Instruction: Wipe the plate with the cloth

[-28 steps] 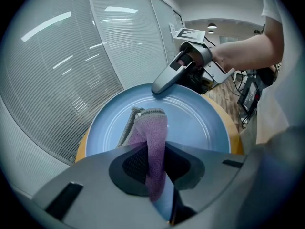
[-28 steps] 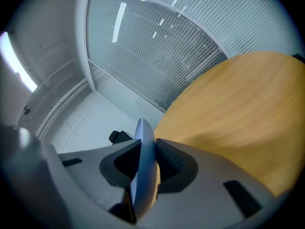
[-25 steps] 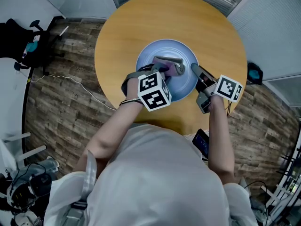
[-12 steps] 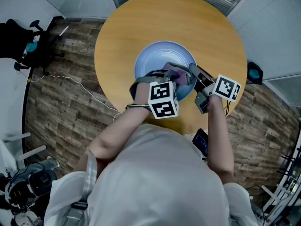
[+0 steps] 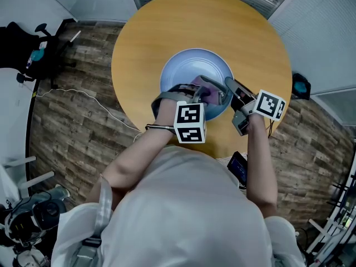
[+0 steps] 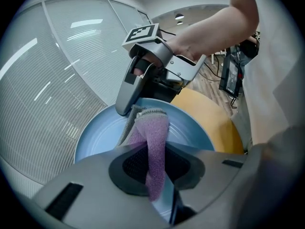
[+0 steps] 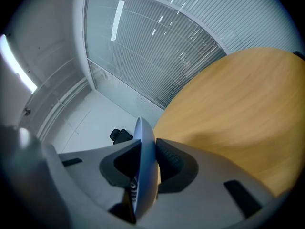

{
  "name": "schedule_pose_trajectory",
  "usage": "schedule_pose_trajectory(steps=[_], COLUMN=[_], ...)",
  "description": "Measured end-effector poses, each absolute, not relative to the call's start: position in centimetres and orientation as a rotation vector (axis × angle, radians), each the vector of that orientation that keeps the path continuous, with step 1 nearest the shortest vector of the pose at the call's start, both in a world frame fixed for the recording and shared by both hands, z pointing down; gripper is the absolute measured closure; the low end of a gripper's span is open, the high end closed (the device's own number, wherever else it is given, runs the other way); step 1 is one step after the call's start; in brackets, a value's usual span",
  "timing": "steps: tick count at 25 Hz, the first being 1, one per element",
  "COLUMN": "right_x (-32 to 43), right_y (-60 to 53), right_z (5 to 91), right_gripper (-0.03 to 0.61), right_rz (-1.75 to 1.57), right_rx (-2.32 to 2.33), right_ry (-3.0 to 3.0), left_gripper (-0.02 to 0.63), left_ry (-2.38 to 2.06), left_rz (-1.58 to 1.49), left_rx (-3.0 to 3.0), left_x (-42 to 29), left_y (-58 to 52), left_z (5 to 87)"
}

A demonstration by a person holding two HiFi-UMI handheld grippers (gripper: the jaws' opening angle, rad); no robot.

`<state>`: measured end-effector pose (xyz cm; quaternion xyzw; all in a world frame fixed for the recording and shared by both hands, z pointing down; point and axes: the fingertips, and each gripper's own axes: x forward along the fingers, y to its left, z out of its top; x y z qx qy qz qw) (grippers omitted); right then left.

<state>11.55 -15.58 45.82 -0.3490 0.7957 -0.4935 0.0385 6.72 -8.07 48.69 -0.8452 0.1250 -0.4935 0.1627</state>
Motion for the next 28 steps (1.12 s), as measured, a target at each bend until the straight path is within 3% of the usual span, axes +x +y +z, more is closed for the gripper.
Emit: schedule_pose_trajectory(steps=[18, 28], right_x=[12.9, 12.6], right_y=[-16.0, -16.1], right_z=[44.5, 44.1], right_gripper=[0.483, 0.480], right_rz=[-1.429, -1.410], right_rx=[-1.021, -1.008], right_ry=[2.436, 2.425], left_gripper=[0.545, 0.545], left_ry=[0.671, 0.715], left_rz=[-1.538, -1.484], left_rx=[-2.499, -2.669], left_x=[0.6, 1.6], left_y=[-11.1, -10.3], left_z=[50.3, 49.9])
